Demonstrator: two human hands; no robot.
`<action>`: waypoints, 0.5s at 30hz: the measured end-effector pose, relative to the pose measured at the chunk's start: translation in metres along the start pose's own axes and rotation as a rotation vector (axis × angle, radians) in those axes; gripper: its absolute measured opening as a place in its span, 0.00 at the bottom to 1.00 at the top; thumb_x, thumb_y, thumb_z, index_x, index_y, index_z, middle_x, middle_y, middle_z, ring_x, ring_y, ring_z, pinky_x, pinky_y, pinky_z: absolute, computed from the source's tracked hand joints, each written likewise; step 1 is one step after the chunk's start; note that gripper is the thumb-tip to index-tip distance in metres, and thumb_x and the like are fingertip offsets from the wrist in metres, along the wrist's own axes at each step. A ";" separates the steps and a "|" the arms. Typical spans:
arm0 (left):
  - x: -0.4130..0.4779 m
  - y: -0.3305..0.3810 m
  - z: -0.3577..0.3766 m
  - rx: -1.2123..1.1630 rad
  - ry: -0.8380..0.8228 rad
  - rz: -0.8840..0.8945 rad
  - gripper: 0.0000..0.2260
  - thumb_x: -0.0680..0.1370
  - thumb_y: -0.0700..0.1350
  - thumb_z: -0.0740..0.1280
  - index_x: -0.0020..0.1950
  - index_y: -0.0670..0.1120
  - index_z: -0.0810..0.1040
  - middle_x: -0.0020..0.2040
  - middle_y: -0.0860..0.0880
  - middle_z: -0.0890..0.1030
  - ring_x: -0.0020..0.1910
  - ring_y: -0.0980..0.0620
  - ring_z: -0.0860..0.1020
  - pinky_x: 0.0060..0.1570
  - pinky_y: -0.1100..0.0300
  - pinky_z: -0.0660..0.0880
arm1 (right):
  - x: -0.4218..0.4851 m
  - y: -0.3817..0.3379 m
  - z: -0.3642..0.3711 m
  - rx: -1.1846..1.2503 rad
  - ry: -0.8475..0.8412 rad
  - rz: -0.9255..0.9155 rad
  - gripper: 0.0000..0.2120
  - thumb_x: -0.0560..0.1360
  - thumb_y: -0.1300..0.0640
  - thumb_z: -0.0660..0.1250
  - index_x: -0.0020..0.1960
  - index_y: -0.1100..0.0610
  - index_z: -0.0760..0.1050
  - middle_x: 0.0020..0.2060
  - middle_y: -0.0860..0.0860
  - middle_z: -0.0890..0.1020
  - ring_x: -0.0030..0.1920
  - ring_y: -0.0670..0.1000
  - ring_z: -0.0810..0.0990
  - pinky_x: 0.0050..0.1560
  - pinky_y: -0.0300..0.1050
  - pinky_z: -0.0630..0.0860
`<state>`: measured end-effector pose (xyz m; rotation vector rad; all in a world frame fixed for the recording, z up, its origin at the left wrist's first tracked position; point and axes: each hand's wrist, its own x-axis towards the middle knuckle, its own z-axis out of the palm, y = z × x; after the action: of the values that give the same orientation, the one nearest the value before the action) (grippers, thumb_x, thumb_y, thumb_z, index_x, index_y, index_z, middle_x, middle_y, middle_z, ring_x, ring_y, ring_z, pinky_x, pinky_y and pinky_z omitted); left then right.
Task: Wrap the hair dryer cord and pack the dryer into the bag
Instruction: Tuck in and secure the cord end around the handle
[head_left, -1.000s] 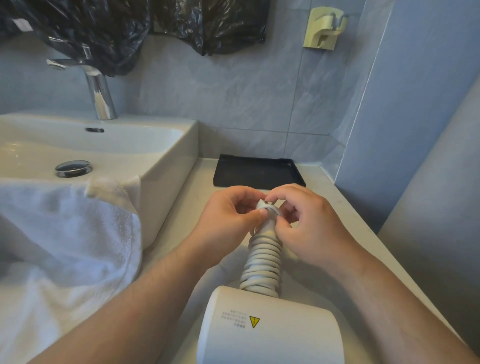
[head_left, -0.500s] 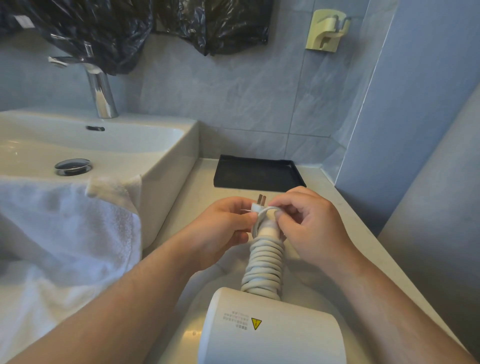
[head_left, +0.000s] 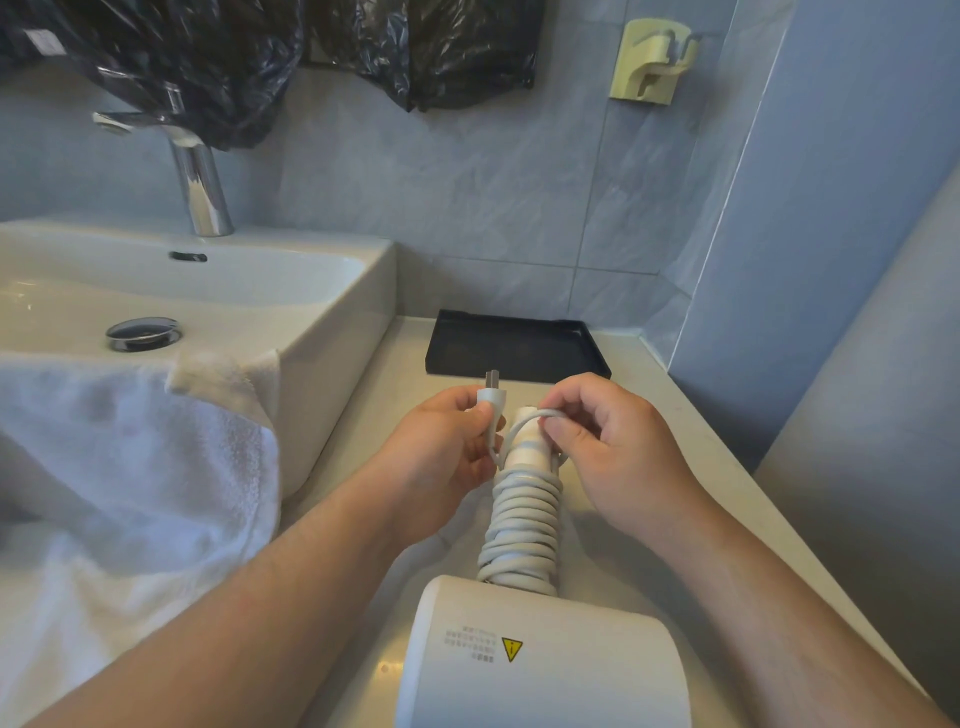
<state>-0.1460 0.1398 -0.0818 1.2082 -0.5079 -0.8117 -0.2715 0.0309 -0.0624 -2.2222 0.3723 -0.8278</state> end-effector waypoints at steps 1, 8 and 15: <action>-0.001 0.001 0.001 -0.015 0.019 0.021 0.10 0.84 0.39 0.57 0.58 0.42 0.77 0.42 0.46 0.74 0.37 0.50 0.71 0.36 0.59 0.71 | 0.000 0.000 0.000 0.002 -0.007 0.003 0.08 0.77 0.60 0.65 0.45 0.48 0.76 0.40 0.43 0.80 0.43 0.41 0.77 0.41 0.31 0.74; -0.006 0.009 0.005 -0.013 -0.036 0.098 0.12 0.84 0.42 0.57 0.56 0.45 0.81 0.39 0.46 0.77 0.41 0.46 0.73 0.46 0.52 0.72 | -0.001 -0.001 0.002 -0.022 -0.046 0.009 0.08 0.77 0.59 0.67 0.45 0.45 0.76 0.40 0.41 0.80 0.44 0.40 0.78 0.43 0.33 0.73; -0.006 0.007 0.008 0.133 0.018 0.130 0.07 0.79 0.38 0.61 0.46 0.45 0.78 0.44 0.44 0.77 0.40 0.47 0.75 0.37 0.57 0.74 | -0.002 0.000 0.001 -0.080 0.001 -0.004 0.07 0.78 0.58 0.65 0.46 0.46 0.75 0.40 0.40 0.79 0.44 0.39 0.76 0.41 0.32 0.73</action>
<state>-0.1540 0.1408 -0.0720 1.2894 -0.6273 -0.6640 -0.2717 0.0327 -0.0636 -2.2973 0.4079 -0.8293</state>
